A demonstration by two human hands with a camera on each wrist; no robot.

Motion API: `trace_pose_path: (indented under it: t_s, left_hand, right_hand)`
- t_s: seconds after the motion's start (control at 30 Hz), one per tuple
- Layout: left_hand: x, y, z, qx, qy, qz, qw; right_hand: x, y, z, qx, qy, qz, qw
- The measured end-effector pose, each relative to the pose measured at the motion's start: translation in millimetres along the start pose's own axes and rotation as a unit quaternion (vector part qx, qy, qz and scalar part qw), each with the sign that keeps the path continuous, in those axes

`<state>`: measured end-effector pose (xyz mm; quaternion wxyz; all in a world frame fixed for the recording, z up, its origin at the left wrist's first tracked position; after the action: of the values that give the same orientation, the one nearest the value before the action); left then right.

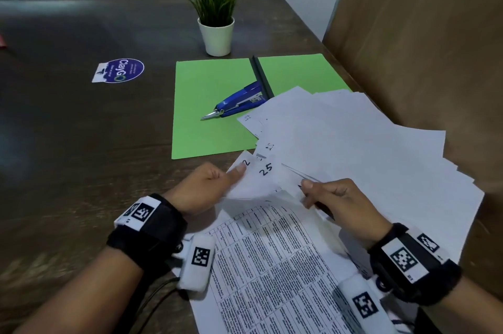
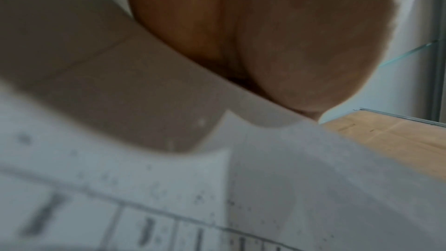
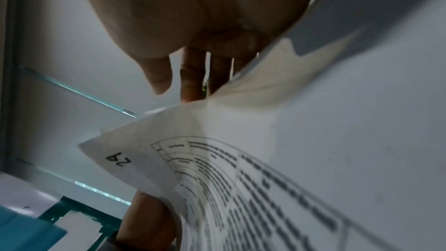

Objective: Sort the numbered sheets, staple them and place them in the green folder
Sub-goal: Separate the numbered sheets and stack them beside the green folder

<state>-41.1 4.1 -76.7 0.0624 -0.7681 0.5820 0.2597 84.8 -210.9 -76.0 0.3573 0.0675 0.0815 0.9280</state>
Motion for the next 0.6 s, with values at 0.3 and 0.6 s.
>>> trace_pose_path:
  t_s: [0.3, 0.6]
  left_hand:
    - [0.7, 2.2, 2.9, 0.024, -0.054, 0.076, 0.995]
    - [-1.2, 4.2, -2.0, 0.032, -0.050, 0.040, 0.997]
  right_hand:
    - [5.7, 4.8, 2.5, -0.028, 0.039, -0.023, 0.999]
    - [9.9, 5.1, 17.2, 0.010, 0.244, 0.007, 0.970]
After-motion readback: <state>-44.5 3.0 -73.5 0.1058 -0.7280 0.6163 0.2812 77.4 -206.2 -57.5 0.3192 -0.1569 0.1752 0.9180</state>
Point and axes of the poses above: each hand's wrist, its own y-axis away from the middle knuckle, its own x-axis out of the palm, z = x × y, the point moved 4 cm from there along -y, towards the middle knuckle, and after that the axes turned 9 degrees about -y, right-handed, at the moved point
